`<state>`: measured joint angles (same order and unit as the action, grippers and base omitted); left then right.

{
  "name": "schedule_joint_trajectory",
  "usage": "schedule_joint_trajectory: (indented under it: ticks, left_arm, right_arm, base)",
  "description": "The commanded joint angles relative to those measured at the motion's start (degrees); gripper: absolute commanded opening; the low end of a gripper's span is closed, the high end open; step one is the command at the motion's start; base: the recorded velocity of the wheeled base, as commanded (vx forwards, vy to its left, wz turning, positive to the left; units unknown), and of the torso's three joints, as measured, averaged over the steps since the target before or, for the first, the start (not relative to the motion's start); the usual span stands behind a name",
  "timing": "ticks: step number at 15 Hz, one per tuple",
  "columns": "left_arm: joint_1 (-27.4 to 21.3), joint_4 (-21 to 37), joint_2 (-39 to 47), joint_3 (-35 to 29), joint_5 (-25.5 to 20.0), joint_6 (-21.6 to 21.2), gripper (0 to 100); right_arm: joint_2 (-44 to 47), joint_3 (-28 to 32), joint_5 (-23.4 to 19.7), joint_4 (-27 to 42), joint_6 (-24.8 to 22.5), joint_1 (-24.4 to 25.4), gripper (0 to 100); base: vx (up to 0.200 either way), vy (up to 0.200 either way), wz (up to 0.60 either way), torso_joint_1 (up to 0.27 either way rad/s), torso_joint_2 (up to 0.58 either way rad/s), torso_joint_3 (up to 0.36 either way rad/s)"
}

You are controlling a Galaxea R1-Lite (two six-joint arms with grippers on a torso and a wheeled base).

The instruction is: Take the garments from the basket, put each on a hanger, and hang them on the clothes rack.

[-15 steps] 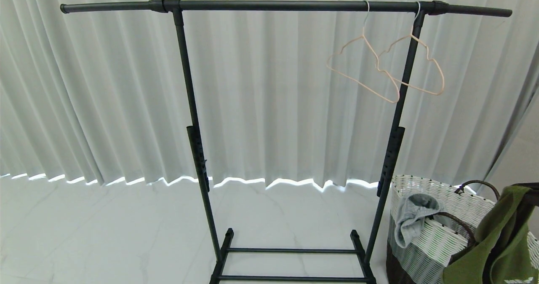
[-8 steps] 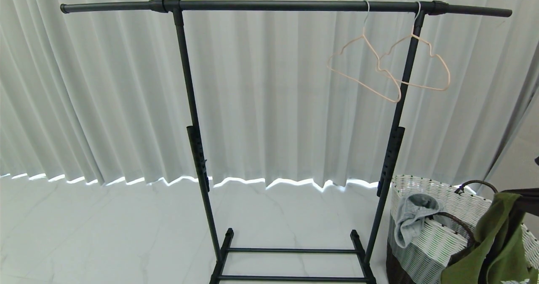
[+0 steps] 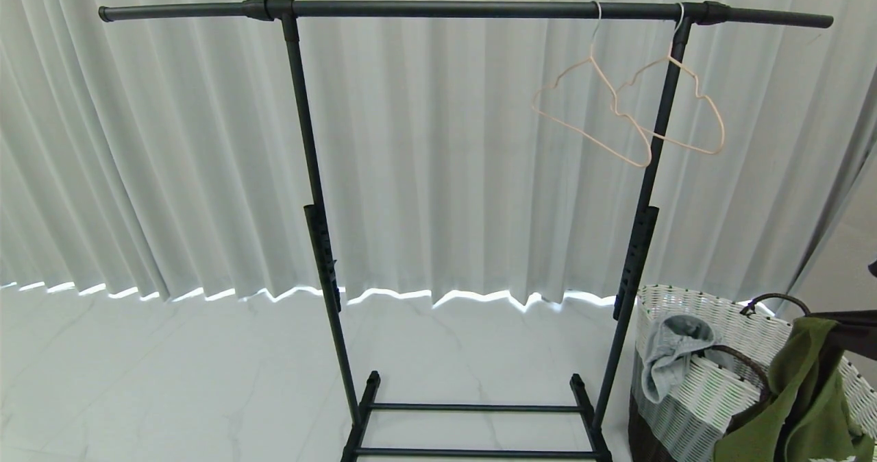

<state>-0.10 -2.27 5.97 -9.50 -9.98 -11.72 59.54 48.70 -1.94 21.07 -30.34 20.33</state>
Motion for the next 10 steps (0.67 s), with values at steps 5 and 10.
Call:
schedule_joint_trajectory:
  ticks: [5,10]
  left_arm:
    - [-10.98,-0.19,37.27,-21.09,-15.50,3.89,100]
    - [-27.50,-0.19,62.76,-37.53,-9.26,15.41,100]
  right_arm:
    - [2.34,10.36,-0.70,2.75,6.08,4.71,0]
    - [4.45,12.56,-0.79,3.28,11.01,4.98,0]
  base:
    - [0.000,0.000,0.00,0.000,0.00,0.000]
    - [0.000,0.000,0.00,0.000,0.00,0.000]
